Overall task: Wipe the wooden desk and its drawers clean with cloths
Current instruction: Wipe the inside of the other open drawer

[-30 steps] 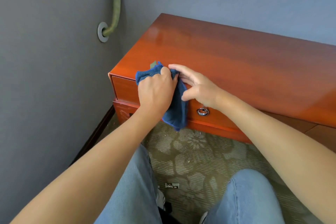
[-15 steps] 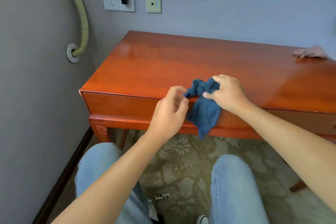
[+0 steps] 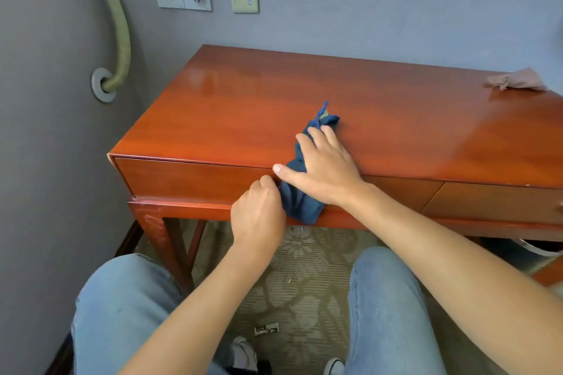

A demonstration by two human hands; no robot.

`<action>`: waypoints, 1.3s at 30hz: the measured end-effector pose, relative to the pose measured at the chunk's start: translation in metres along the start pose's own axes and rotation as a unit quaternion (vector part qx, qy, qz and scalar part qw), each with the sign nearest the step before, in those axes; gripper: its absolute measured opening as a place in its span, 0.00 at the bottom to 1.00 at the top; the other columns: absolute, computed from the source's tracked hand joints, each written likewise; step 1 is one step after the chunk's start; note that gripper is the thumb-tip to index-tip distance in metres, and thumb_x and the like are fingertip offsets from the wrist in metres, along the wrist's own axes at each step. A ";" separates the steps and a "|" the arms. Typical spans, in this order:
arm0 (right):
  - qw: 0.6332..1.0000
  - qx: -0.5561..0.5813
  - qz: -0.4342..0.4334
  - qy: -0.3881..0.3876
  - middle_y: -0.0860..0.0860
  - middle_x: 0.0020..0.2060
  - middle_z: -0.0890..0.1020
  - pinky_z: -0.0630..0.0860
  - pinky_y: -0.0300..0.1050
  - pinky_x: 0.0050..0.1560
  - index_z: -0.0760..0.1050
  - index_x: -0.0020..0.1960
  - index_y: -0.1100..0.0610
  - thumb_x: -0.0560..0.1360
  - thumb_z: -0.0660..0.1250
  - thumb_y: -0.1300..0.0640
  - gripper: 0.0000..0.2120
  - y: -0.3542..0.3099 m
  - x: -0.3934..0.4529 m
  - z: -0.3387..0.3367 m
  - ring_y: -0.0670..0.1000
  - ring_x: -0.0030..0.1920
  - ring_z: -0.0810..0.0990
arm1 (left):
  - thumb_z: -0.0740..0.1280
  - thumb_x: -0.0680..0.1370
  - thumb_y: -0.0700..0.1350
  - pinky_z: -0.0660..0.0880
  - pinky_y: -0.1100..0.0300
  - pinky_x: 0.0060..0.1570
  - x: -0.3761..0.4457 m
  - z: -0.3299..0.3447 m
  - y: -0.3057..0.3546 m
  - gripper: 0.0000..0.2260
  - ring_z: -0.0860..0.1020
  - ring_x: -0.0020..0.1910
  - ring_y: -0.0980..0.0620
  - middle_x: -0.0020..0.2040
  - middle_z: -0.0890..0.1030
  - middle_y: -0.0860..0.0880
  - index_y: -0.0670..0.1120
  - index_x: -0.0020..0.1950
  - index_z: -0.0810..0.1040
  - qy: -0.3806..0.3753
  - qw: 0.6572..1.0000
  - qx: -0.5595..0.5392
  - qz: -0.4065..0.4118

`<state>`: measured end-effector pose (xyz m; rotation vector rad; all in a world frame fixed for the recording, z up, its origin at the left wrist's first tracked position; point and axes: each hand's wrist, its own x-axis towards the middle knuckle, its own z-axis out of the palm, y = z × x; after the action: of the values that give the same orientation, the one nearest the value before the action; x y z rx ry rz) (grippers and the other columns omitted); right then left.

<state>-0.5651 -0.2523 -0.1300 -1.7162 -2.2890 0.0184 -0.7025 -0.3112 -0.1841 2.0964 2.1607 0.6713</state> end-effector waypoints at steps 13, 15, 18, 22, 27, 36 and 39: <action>0.991 -0.036 -0.127 -0.006 0.51 0.79 0.65 0.60 0.47 0.77 0.67 0.78 0.56 0.76 0.69 0.37 0.37 0.091 -0.028 -0.026 0.51 0.80 0.60 | 0.71 0.80 0.52 0.82 0.46 0.38 0.019 0.001 -0.015 0.11 0.80 0.33 0.46 0.34 0.81 0.50 0.46 0.43 0.77 -0.041 0.980 -0.183 -0.059; 0.992 -0.025 -0.126 -0.014 0.50 0.77 0.68 0.59 0.44 0.76 0.71 0.76 0.55 0.76 0.69 0.38 0.34 0.091 -0.026 -0.031 0.51 0.79 0.63 | 0.71 0.80 0.52 0.83 0.45 0.37 0.017 -0.002 -0.012 0.12 0.80 0.33 0.46 0.34 0.81 0.50 0.46 0.43 0.77 -0.044 0.982 -0.172 -0.059; 0.992 0.030 -0.122 0.012 0.50 0.65 0.82 0.73 0.54 0.69 0.81 0.65 0.53 0.77 0.69 0.38 0.24 0.096 -0.019 -0.039 0.52 0.67 0.78 | 0.69 0.80 0.53 0.83 0.47 0.36 0.004 -0.014 -0.010 0.12 0.80 0.31 0.48 0.34 0.80 0.51 0.47 0.42 0.76 -0.056 0.987 -0.139 -0.053; 0.992 0.057 -0.078 0.085 0.50 0.49 0.85 0.77 0.53 0.53 0.83 0.55 0.53 0.77 0.71 0.43 0.15 0.104 -0.007 -0.043 0.55 0.53 0.83 | 0.67 0.82 0.52 0.80 0.52 0.31 -0.038 -0.029 -0.013 0.10 0.77 0.30 0.52 0.34 0.77 0.55 0.50 0.43 0.74 -0.006 0.999 -0.016 0.039; 0.999 0.018 0.018 0.032 0.50 0.63 0.76 0.67 0.47 0.65 0.75 0.67 0.51 0.80 0.65 0.42 0.20 0.090 0.002 -0.033 0.53 0.66 0.71 | 0.66 0.80 0.46 0.74 0.50 0.42 -0.035 -0.049 -0.029 0.08 0.75 0.46 0.46 0.47 0.78 0.48 0.45 0.56 0.81 0.169 0.972 -0.010 0.161; 0.970 0.078 0.020 -0.231 0.44 0.82 0.48 0.54 0.44 0.78 0.50 0.83 0.50 0.71 0.79 0.49 0.52 0.090 0.001 -0.062 0.47 0.81 0.50 | 0.57 0.82 0.56 0.60 0.60 0.26 -0.052 -0.063 -0.049 0.21 0.67 0.27 0.55 0.28 0.66 0.55 0.51 0.30 0.69 0.020 0.978 0.040 0.205; 0.989 0.000 -0.022 -0.144 0.51 0.78 0.65 0.62 0.44 0.71 0.59 0.80 0.52 0.66 0.83 0.49 0.50 0.082 -0.005 -0.058 0.53 0.76 0.63 | 0.55 0.81 0.59 0.58 0.60 0.24 -0.064 -0.074 -0.057 0.23 0.67 0.24 0.53 0.27 0.68 0.53 0.49 0.30 0.69 -0.051 0.965 0.051 0.251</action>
<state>-0.4736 -0.2417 -0.0894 -1.7601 -2.5282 0.2743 -0.7761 -0.3919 -0.1539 2.6962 1.6453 0.4696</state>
